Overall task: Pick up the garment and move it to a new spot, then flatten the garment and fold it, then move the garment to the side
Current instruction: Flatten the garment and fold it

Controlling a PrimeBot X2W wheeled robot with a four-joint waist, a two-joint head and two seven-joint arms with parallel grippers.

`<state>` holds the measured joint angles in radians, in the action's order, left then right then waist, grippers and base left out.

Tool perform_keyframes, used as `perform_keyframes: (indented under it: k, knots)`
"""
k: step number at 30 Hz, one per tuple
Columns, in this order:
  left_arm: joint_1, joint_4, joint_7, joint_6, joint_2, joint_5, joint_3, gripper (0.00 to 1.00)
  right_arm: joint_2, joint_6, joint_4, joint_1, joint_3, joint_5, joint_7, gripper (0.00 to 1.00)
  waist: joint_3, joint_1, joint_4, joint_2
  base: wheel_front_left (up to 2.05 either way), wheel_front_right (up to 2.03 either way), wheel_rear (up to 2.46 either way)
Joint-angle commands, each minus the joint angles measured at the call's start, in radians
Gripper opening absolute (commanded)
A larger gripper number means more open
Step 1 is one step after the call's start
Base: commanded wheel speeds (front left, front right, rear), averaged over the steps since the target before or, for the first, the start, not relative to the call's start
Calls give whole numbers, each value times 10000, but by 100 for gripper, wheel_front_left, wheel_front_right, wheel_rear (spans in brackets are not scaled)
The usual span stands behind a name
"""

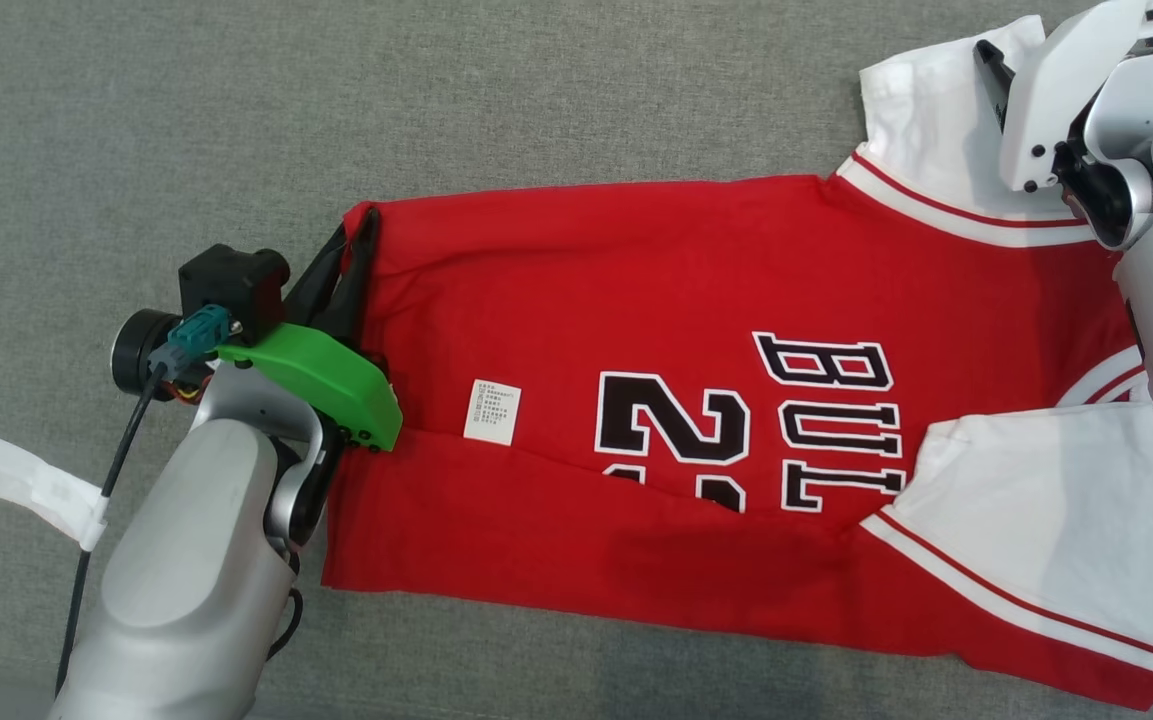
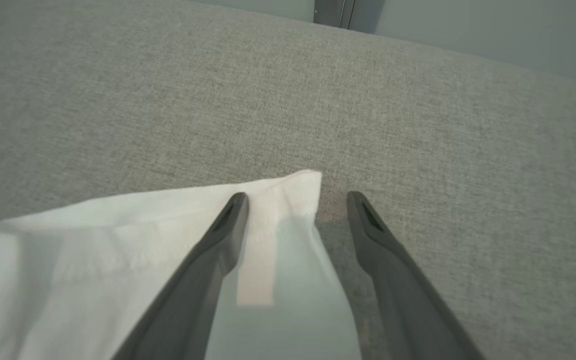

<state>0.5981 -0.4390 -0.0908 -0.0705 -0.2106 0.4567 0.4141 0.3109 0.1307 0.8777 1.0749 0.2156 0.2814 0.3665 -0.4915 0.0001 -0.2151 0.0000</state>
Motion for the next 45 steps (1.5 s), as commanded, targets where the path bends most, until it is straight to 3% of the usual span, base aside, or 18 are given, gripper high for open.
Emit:
perform_keyframes:
  k: [1,2,5,16,27,36,45]
  knots:
    - [202,-76,-96,-27,15,71,-8,0,-36,0,266,-14,22,-77,-26,73,-34,-1,-28,0,0,0,0]
    - [217,-120,-124,-35,20,87,-4,0,-76,0,387,15,36,-50,-40,40,-28,-1,-11,0,0,0,0]
    - [246,-249,-191,-48,7,136,-8,0,-124,-2,684,80,140,27,-154,0,-12,-1,66,0,0,0,0]
    - [199,-423,-477,70,-352,255,-269,0,-243,-6,342,8,648,1093,-1586,0,450,-1,841,0,0,0,0]
    - [-1320,712,-900,390,-986,561,-688,0,1167,-5,-3229,-2776,2190,3736,-2369,0,1562,-1,1882,0,0,0,0]
    - [-3498,2225,-804,999,-1253,1110,-1111,0,1630,0,-6292,-6168,1522,4678,-2449,0,2552,-1,2231,0,0,0,0]
    - [-5157,2620,-968,1430,-1033,1760,-1439,0,990,0,-7684,-8469,661,4170,-1855,0,3021,-1,2505,0,0,0,0]
